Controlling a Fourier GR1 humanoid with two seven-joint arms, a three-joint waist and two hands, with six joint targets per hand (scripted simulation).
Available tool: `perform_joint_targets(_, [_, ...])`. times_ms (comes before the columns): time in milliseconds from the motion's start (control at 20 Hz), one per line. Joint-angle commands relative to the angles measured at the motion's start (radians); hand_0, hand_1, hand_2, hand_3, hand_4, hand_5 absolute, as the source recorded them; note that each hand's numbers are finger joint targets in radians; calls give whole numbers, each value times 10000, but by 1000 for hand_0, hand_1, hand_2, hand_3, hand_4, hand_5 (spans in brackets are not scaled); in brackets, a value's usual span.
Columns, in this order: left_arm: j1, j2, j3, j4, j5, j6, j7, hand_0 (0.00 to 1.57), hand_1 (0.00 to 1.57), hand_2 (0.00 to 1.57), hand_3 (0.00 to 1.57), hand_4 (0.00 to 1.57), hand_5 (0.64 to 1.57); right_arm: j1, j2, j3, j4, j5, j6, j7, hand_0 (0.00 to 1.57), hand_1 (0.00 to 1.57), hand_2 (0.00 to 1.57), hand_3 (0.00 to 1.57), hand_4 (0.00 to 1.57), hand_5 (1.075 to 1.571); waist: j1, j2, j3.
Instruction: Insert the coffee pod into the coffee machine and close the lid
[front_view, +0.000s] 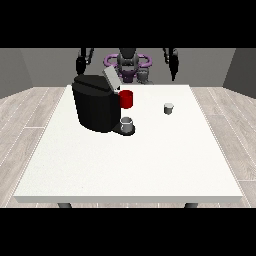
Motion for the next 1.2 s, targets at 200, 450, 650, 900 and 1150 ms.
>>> perform_joint_targets(200, [415, 358, 218, 38, 397, -996, -1044, 0, 0, 0, 0, 213, 1571, 760, 3, 99, 85, -196, 484, 252, 0, 0, 0, 0, 128, 1571, 10, -833, -163])
perform_joint_targets(450, [-418, 2070, 1118, 840, 56, -1712, -1648, 0, 0, 0, 0, 0, 1571, -31, 851, -525, -24, -124, -972, -1149, 0, 0, 0, 0, 94, 1571, -376, -101, -162])
perform_joint_targets(650, [-1553, 2428, 1688, 2367, 246, -1960, -1460, 0, 0, 0, 0, 0, 1571, -327, 830, -237, -145, -51, -916, -1074, 0, 0, 0, 0, 267, 1571, -839, 578, -164])
perform_joint_targets(900, [-2265, 2847, 1941, 3931, -82, -2066, -1406, 0, 0, 0, 0, 0, 1571, 107, 927, 353, -477, -79, -1076, -1172, 0, 0, 0, 0, 174, 1571, -1285, 662, -165])
perform_joint_targets(1150, [-3385, 3142, 2132, 5350, -391, -1987, -1640, 0, 0, 0, 0, 0, 1571, -1120, 932, 533, -629, -111, -1705, -751, 0, 0, 0, 0, 192, 1571, -1279, 1521, -167])
